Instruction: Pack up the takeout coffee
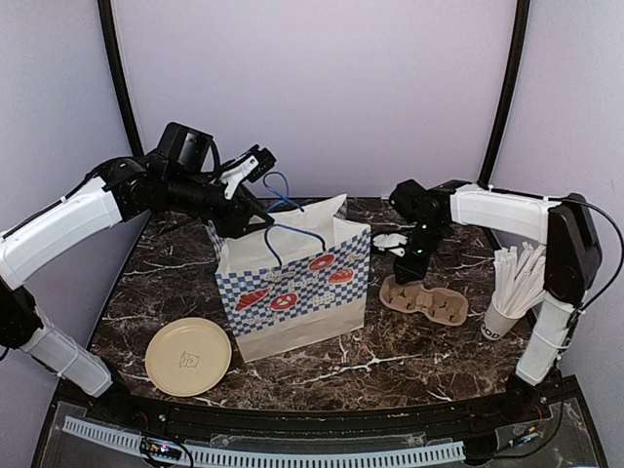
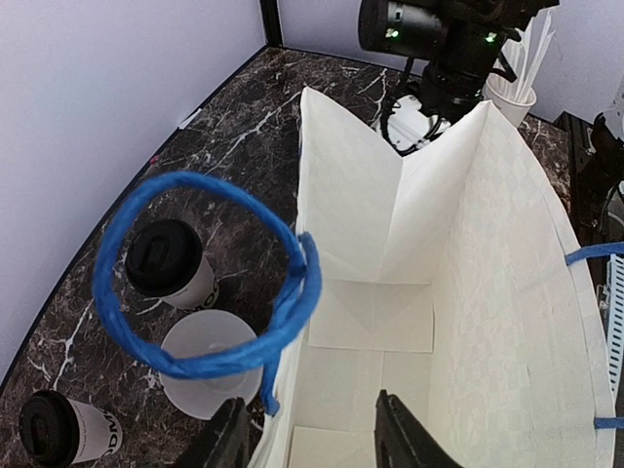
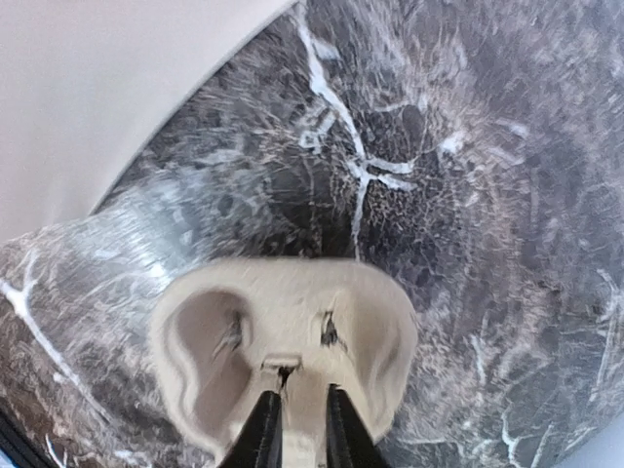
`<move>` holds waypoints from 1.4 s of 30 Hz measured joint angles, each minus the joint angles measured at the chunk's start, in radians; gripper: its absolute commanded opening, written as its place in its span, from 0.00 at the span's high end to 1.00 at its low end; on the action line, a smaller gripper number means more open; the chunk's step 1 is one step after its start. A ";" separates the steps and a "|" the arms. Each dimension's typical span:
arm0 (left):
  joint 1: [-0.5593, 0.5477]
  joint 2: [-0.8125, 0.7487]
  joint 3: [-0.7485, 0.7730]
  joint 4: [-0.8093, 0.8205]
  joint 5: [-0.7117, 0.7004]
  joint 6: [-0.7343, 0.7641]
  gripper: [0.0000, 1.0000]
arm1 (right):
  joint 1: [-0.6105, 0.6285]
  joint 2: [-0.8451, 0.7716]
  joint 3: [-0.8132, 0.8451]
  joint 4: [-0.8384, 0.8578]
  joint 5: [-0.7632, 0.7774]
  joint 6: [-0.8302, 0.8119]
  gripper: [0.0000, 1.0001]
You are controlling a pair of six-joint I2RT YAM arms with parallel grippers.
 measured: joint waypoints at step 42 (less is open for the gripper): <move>0.008 -0.063 -0.116 0.124 0.026 -0.016 0.40 | -0.119 -0.096 -0.249 0.058 -0.036 -0.014 0.60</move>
